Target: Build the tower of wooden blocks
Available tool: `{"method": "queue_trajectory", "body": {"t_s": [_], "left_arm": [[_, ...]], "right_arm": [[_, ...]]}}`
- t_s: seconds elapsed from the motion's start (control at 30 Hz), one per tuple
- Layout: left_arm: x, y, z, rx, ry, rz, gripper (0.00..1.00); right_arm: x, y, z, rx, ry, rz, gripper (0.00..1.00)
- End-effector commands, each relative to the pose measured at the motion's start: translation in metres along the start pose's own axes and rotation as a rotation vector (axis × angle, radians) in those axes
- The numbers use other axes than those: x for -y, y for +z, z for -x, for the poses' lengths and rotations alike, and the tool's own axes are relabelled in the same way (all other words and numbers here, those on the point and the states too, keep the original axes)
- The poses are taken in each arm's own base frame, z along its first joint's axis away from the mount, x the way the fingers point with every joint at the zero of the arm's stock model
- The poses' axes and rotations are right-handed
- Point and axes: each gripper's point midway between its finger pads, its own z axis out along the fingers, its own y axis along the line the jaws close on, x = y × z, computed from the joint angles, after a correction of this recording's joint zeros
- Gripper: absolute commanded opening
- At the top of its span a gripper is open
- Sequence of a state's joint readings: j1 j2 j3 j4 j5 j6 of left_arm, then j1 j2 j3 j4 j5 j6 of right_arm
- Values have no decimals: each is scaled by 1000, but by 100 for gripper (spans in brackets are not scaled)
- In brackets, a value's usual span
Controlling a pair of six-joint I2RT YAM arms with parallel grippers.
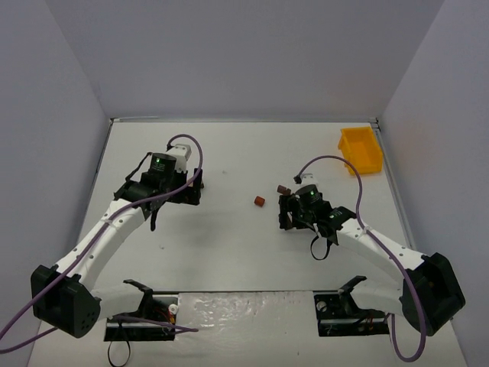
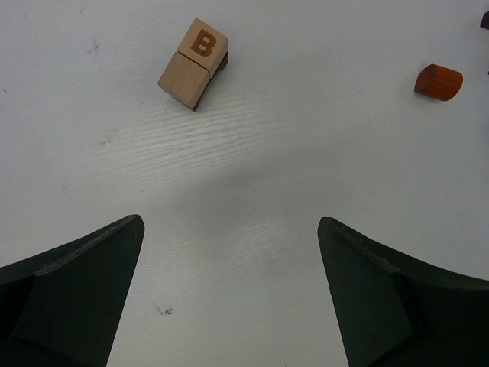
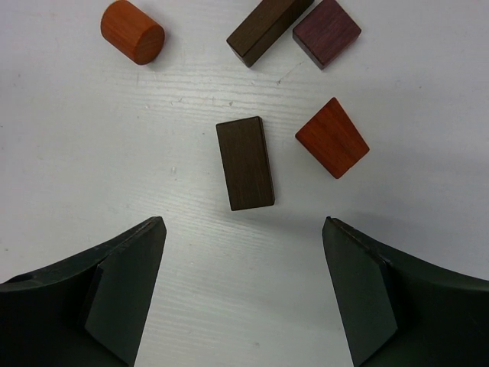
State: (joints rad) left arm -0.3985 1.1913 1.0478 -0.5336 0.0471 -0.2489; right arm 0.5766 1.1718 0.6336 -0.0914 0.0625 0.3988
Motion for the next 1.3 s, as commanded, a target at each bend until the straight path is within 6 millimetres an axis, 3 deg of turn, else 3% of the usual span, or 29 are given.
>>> {"method": "queue_trajectory", "body": {"t_s": [0.0, 0.8, 1.27], "left_arm": [[7, -8, 35, 97, -6, -13, 97], [18, -8, 59, 134, -36, -53, 97], [21, -9, 70, 166, -35, -67, 97]], "right_arm": [[-5, -15, 41, 125, 11, 0, 82], [-10, -23, 65, 166, -65, 44, 82], [-15, -23, 69, 162, -82, 72, 81]]}}
